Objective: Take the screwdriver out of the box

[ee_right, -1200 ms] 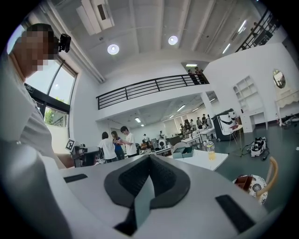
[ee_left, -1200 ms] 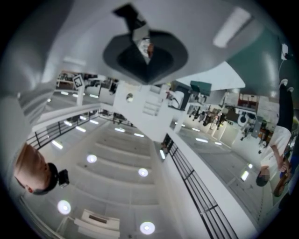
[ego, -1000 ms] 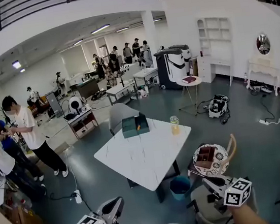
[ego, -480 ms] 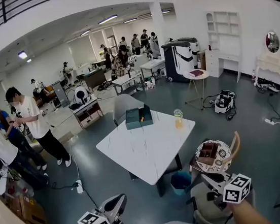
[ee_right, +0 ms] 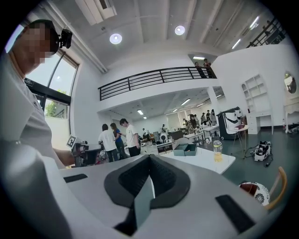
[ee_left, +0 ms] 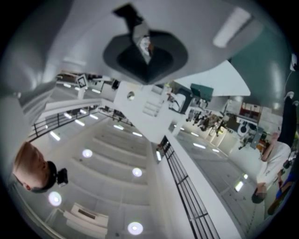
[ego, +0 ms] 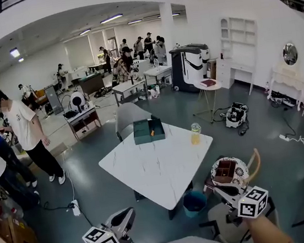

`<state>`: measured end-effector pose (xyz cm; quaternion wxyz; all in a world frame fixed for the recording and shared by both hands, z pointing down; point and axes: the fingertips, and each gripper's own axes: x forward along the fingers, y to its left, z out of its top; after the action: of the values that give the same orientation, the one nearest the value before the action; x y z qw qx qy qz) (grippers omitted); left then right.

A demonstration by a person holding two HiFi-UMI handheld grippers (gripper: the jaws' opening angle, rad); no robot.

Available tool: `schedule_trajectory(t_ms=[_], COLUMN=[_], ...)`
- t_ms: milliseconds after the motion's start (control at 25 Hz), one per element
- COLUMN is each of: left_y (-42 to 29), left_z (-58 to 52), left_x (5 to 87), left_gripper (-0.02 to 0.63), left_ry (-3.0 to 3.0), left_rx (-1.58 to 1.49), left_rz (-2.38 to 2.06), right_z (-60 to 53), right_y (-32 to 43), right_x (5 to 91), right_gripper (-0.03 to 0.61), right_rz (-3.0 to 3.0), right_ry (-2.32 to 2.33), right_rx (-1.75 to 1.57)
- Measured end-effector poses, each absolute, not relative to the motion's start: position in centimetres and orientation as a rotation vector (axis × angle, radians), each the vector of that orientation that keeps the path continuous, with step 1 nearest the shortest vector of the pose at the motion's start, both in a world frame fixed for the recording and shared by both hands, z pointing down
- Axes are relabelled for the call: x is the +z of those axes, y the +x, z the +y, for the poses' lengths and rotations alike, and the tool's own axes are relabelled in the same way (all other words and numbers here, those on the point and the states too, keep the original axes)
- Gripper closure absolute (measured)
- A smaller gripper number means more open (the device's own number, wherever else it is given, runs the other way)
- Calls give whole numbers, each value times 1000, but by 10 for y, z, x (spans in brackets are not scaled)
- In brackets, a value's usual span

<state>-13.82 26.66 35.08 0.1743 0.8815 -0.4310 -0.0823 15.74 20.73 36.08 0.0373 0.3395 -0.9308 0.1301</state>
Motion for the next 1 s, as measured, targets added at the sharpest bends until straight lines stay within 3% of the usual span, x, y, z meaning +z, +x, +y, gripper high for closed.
schedule_trajectory(t_ms=[520,1000], left_y=[-249,-305], left_z=[154,121], left_x=[352,375], left_gripper=[612,612], left_ry=[2574,2538], left_rx=[-245,-281], left_rz=[-1082,-1096], right_z=[124,74], right_y=[57,4], right_x=[340,342], right_gripper=[571,571], right_rz=[-2773,-2732], right_ry=[1225,1204], right_rx=[379,383])
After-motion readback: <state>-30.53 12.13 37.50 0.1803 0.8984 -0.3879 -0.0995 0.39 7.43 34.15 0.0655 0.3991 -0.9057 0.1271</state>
